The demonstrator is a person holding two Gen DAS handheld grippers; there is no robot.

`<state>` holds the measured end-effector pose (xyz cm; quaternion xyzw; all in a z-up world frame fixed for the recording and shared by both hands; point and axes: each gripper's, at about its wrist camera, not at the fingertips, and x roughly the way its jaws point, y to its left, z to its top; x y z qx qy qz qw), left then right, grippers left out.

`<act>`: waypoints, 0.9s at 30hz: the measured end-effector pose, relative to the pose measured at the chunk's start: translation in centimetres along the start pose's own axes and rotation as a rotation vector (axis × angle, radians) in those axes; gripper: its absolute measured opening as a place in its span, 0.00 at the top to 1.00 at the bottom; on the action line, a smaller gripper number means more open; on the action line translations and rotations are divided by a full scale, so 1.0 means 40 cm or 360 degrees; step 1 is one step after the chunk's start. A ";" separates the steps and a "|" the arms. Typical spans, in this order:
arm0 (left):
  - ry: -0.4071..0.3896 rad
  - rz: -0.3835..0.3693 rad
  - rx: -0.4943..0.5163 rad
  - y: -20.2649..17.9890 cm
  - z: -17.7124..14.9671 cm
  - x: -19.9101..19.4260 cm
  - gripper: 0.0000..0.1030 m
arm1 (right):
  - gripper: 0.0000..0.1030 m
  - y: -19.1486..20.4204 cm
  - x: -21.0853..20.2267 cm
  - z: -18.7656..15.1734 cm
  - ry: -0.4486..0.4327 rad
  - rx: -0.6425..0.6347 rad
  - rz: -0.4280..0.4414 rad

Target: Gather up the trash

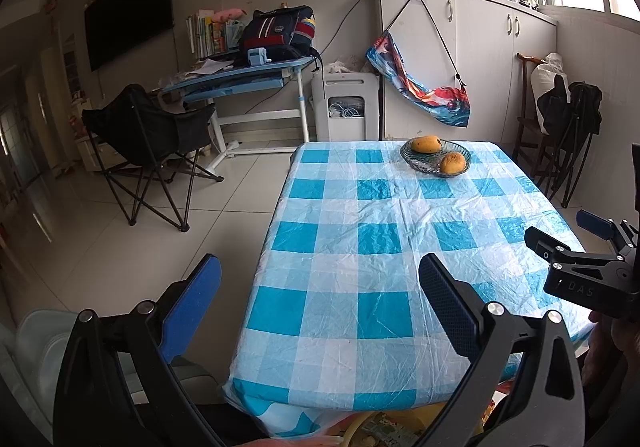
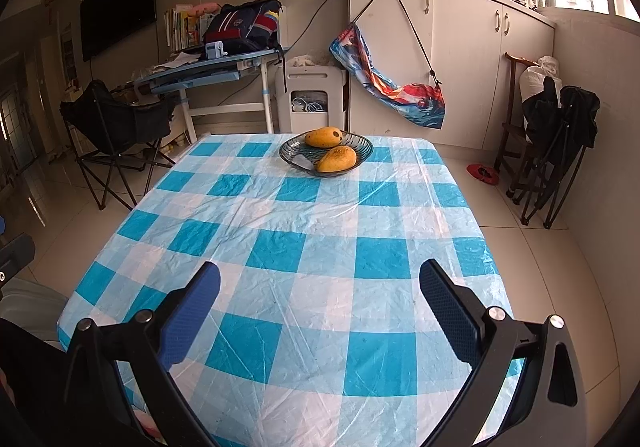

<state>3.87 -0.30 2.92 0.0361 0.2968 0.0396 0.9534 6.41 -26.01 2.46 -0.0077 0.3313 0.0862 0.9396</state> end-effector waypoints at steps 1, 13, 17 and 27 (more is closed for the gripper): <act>0.0001 0.0000 0.0000 0.000 0.000 0.000 0.07 | 0.07 0.000 0.000 0.000 0.0001 0.0002 0.0001; 0.0006 -0.0008 0.0000 -0.004 0.002 0.000 0.07 | 0.07 0.007 0.003 0.000 -0.0004 -0.0010 0.0002; 0.0006 -0.0007 0.0001 -0.003 0.002 0.000 0.07 | 0.07 0.009 0.004 0.001 -0.0006 -0.0023 -0.0005; 0.0006 -0.0008 0.0003 -0.005 0.002 0.001 0.07 | 0.07 0.022 0.009 0.000 -0.0018 -0.0053 -0.0012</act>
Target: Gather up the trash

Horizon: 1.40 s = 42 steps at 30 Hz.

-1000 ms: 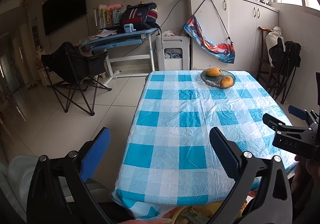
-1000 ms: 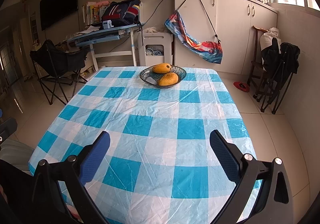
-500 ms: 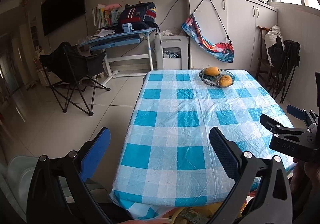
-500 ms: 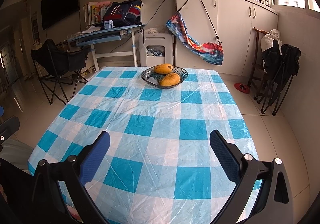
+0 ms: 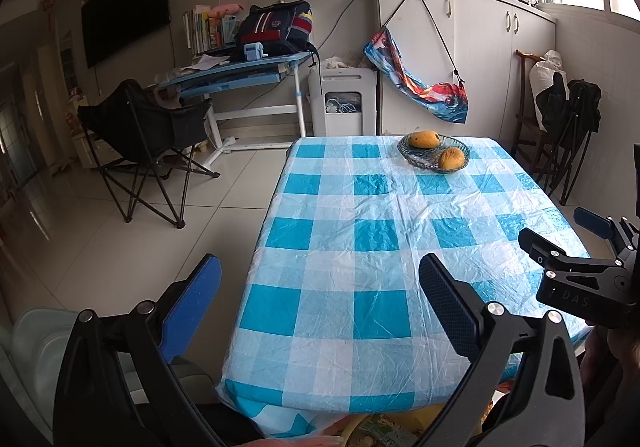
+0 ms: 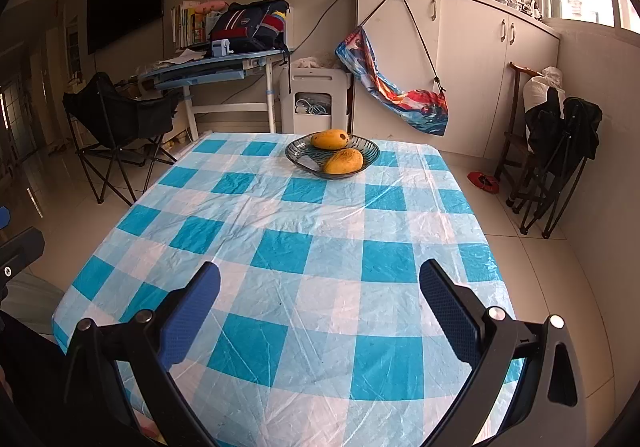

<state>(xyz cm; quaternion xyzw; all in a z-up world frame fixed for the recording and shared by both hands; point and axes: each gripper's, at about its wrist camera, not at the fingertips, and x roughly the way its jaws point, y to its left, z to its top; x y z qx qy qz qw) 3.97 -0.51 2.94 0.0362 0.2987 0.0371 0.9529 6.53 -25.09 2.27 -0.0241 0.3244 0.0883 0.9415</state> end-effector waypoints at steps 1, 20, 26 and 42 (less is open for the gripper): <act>0.0001 -0.0001 0.0001 -0.001 0.000 0.000 0.07 | 0.07 0.000 0.000 0.000 0.0000 0.0000 0.0000; 0.0008 -0.0004 -0.0003 -0.001 -0.002 0.006 0.07 | 0.07 0.018 0.001 0.001 -0.0020 -0.0072 -0.0050; 0.0029 -0.0013 -0.0021 -0.014 -0.023 0.012 0.07 | 0.07 0.028 0.003 0.009 0.0000 -0.0105 -0.0110; 0.0069 -0.0008 -0.0009 -0.045 -0.046 0.022 0.07 | 0.07 0.069 -0.038 0.029 -0.0024 -0.0184 -0.0168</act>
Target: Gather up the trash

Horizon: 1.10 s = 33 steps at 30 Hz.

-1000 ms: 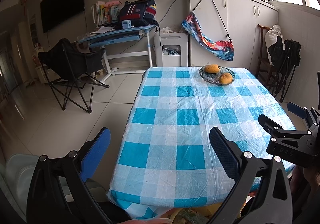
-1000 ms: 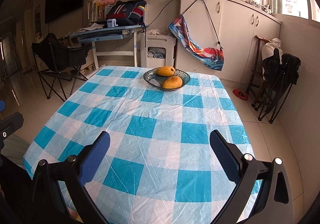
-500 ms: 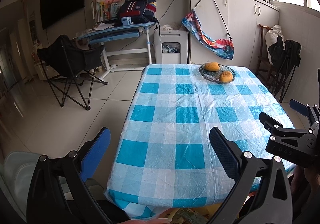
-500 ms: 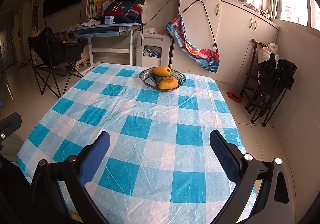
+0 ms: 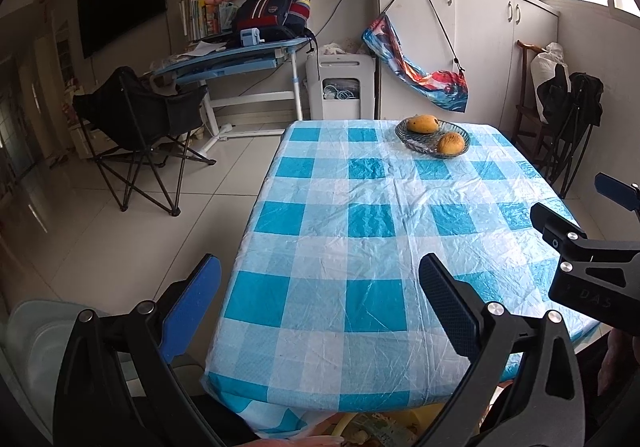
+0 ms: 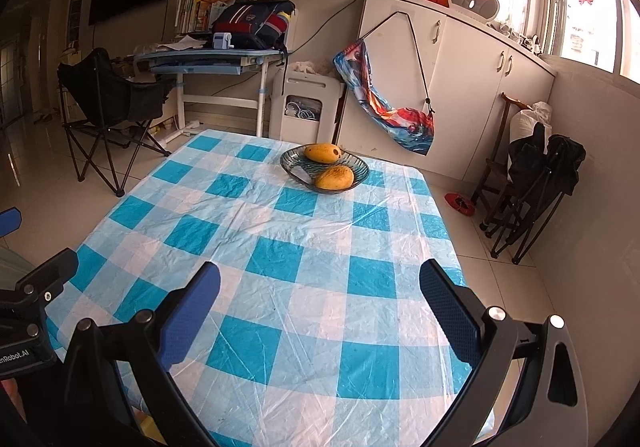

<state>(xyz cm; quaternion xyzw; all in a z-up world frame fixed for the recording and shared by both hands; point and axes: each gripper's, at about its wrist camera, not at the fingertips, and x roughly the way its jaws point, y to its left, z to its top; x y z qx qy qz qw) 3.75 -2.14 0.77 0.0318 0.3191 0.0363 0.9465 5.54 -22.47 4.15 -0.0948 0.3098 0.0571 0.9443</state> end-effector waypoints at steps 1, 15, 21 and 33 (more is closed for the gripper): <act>-0.0001 0.0000 0.0004 -0.003 0.001 -0.002 0.07 | 0.07 0.000 -0.004 0.002 -0.0004 0.0002 0.0004; -0.0086 0.0003 -0.0012 -0.002 0.050 -0.051 0.07 | 0.07 -0.006 -0.039 0.023 -0.0073 0.0077 0.0064; -0.0122 0.0036 0.0004 -0.002 0.061 -0.081 0.07 | 0.07 -0.001 -0.056 0.030 -0.0108 0.0102 0.0103; -0.0150 0.0105 0.0001 0.019 0.078 -0.131 0.07 | 0.07 -0.005 -0.085 0.040 -0.0176 0.0150 0.0155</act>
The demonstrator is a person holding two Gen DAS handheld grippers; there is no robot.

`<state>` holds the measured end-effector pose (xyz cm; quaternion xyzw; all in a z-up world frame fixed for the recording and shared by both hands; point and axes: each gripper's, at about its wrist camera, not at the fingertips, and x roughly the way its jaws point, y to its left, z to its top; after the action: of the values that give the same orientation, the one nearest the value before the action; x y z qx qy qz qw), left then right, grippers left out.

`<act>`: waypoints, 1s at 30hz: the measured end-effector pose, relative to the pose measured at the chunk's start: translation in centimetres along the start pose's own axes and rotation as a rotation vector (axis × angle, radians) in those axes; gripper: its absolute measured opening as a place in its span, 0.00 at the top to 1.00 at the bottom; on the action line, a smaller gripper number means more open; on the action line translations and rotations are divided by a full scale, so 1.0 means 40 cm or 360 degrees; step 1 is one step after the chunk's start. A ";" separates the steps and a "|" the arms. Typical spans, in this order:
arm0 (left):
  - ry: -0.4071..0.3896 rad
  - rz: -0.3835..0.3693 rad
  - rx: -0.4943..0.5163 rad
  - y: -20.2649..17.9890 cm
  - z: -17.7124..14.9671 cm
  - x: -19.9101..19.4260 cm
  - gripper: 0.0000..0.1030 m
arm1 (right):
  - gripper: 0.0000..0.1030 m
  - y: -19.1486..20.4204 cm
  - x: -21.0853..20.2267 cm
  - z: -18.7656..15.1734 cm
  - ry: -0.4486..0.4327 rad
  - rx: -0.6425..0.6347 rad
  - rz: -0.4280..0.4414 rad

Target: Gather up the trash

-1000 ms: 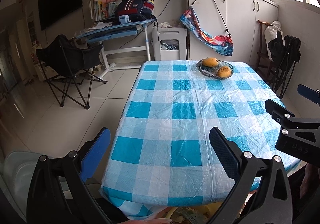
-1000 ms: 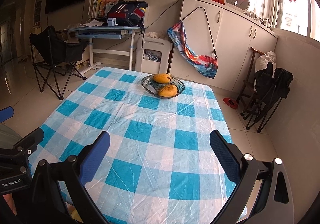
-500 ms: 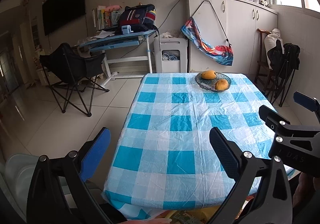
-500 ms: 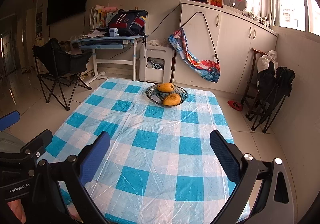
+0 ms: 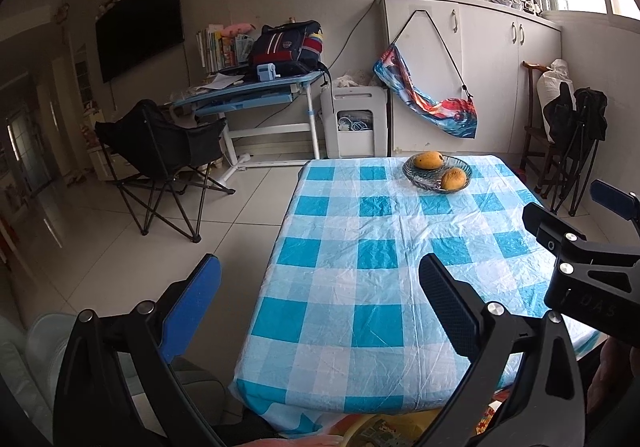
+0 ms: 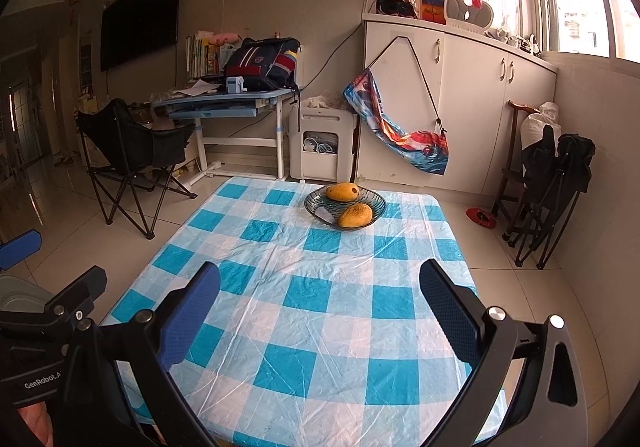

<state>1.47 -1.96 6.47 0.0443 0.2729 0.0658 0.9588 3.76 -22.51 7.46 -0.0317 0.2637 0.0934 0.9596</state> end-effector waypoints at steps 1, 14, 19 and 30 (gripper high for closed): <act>0.0001 0.0003 -0.0001 0.000 0.000 -0.004 0.07 | 0.07 0.001 -0.001 0.000 -0.0003 0.0001 0.0002; 0.0020 0.0033 0.0003 0.004 -0.013 -0.022 0.07 | 0.07 0.001 -0.022 0.001 -0.0024 0.0021 0.0029; 0.0028 0.0035 0.0007 -0.002 -0.019 -0.027 0.07 | 0.07 0.000 -0.026 0.001 -0.0028 0.0021 0.0026; 0.0038 0.0033 0.0016 -0.011 -0.022 -0.025 0.07 | 0.07 -0.005 -0.032 0.003 -0.0032 0.0023 0.0023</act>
<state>0.19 -2.51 6.19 0.0511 0.2841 0.0750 0.9545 2.77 -22.91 8.22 -0.0220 0.2549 0.0988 0.9616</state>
